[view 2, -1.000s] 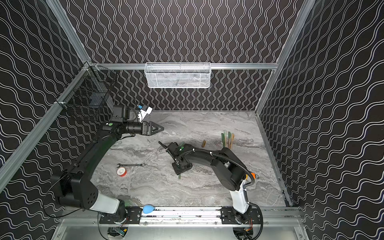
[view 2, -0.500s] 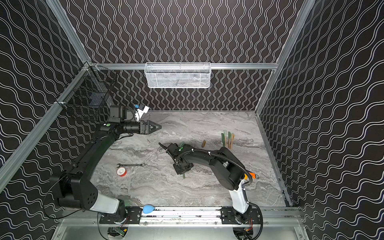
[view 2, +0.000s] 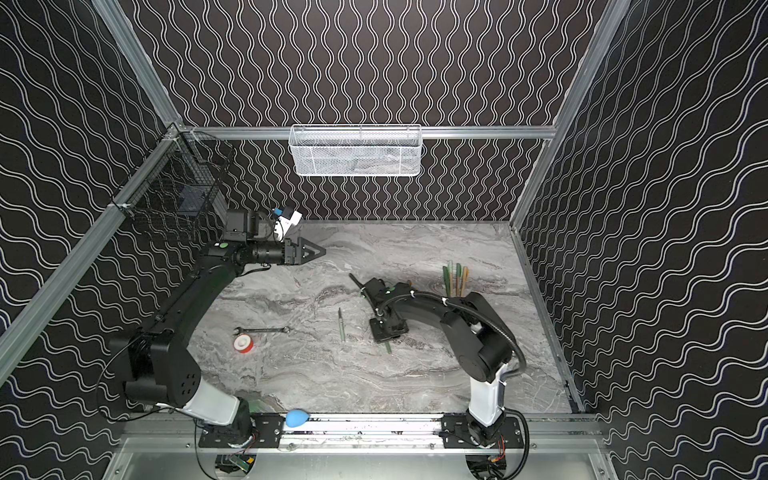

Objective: Insert the pens into the pen caps
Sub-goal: 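Lift the light green pen with the right gripper while the left reaches for the cap, then close the left gripper on the tan cap and lift it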

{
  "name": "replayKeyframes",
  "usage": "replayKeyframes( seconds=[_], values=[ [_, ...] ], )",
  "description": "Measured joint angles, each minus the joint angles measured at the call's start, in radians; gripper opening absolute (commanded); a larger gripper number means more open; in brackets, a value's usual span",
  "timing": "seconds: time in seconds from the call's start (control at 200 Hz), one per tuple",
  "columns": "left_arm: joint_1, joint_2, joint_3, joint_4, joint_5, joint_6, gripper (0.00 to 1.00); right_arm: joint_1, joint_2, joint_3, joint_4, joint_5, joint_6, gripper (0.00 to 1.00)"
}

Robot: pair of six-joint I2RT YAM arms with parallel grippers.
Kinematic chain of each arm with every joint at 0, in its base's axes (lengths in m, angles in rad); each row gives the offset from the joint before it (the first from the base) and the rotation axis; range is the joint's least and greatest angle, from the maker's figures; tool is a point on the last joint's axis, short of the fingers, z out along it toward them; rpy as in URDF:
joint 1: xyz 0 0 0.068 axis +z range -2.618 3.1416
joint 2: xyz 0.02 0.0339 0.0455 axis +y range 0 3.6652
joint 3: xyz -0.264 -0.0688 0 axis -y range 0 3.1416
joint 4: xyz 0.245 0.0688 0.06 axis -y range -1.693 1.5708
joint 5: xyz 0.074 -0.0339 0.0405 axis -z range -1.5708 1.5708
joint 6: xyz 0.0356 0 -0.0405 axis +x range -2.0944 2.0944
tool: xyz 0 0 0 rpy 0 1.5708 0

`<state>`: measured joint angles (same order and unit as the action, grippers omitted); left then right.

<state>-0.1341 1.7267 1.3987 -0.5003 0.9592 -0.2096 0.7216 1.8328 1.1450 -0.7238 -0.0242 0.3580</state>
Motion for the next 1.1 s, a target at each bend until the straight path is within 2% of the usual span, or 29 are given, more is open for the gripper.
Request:
replayKeyframes(
  seconds=[0.225, 0.4, 0.5, 0.661, 0.876, 1.101],
  values=[
    [-0.124, 0.112, 0.089, -0.017, -0.043, 0.002, 0.99, -0.074, -0.099, -0.104, -0.011, 0.026, -0.003, 0.06],
    [-0.232, 0.223, 0.17, -0.064, -0.138, 0.008, 0.98, -0.111, -0.195, -0.166, 0.008, 0.026, 0.019, 0.06],
    [-0.283, 0.275, 0.207, -0.086, -0.195, 0.007, 0.93, -0.122, -0.266, -0.197, 0.005, 0.014, 0.043, 0.06],
    [-0.355, 0.368, 0.287, -0.116, -0.287, 0.006, 0.77, -0.142, -0.376, -0.226, 0.006, 0.005, 0.068, 0.06],
    [-0.443, 0.502, 0.381, -0.134, -0.386, -0.026, 0.71, -0.163, -0.508, -0.259, -0.024, 0.004, 0.078, 0.06],
    [-0.53, 0.632, 0.492, -0.145, -0.518, -0.082, 0.7, -0.174, -0.613, -0.273, -0.079, -0.012, 0.087, 0.06]
  ],
)
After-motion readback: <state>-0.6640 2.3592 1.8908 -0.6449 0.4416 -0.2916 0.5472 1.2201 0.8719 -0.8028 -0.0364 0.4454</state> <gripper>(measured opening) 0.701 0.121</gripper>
